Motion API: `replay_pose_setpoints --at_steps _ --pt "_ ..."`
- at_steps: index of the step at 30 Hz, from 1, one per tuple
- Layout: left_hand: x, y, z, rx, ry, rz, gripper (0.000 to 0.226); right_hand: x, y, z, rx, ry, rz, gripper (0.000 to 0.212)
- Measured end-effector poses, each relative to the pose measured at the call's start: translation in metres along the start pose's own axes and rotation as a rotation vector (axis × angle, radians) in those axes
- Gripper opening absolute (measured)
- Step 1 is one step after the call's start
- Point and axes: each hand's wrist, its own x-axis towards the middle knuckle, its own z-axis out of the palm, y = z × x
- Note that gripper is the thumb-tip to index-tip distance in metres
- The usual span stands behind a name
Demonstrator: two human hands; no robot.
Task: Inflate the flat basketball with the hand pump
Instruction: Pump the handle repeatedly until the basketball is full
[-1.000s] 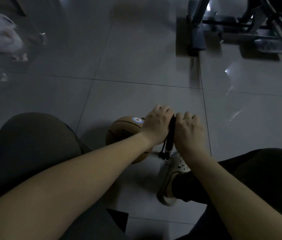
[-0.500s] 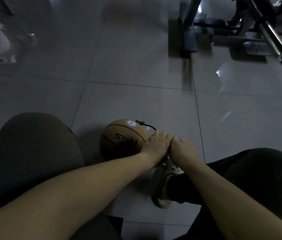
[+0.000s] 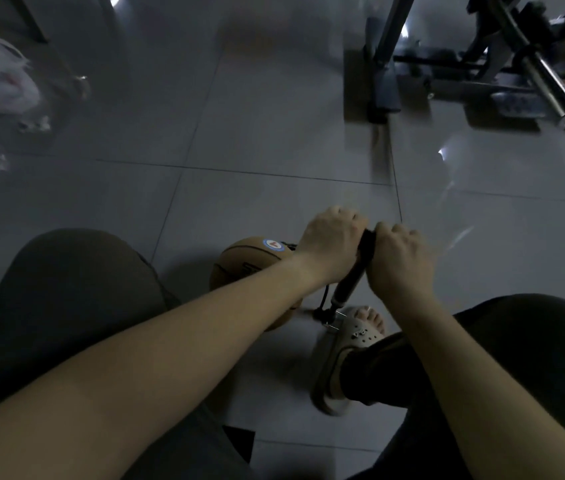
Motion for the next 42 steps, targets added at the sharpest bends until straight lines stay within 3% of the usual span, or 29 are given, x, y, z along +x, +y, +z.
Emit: replay_pose_setpoints --at_steps 7,10,15,21,28,30,33,36,42 --pt "-0.025 -0.003 0.072 0.151 -0.108 -0.012 0.031 -0.012 0.000 0.063 -0.140 -0.325 0.034 0.024" --pt "-0.036 -0.004 0.088 0.092 -0.203 -0.046 0.040 -0.014 -0.001 0.077 -0.141 -0.501 0.048 0.029" --pt "-0.041 -0.004 0.087 0.062 -0.272 -0.055 0.023 -0.012 0.001 0.084 -0.090 -0.602 0.036 0.036" --pt "-0.034 -0.016 0.067 0.106 -0.339 0.000 0.026 -0.017 -0.010 0.045 0.107 -0.548 0.079 0.016" --pt "0.000 -0.013 -0.032 -0.084 0.021 0.007 0.014 0.006 -0.007 -0.032 0.169 0.019 -0.030 0.011" --pt "0.002 -0.010 -0.037 -0.082 0.072 0.017 0.013 0.010 -0.005 -0.031 0.134 0.109 -0.057 0.010" --pt "-0.002 -0.003 -0.004 0.012 0.075 -0.001 0.013 0.008 -0.001 -0.006 0.084 0.023 0.001 0.008" --pt "-0.009 0.003 0.036 0.065 -0.012 -0.033 0.029 0.005 0.004 0.021 0.023 -0.145 0.071 0.006" --pt "-0.018 -0.010 0.069 0.176 -0.159 -0.054 0.031 0.004 0.001 0.049 -0.110 -0.390 0.012 0.021"
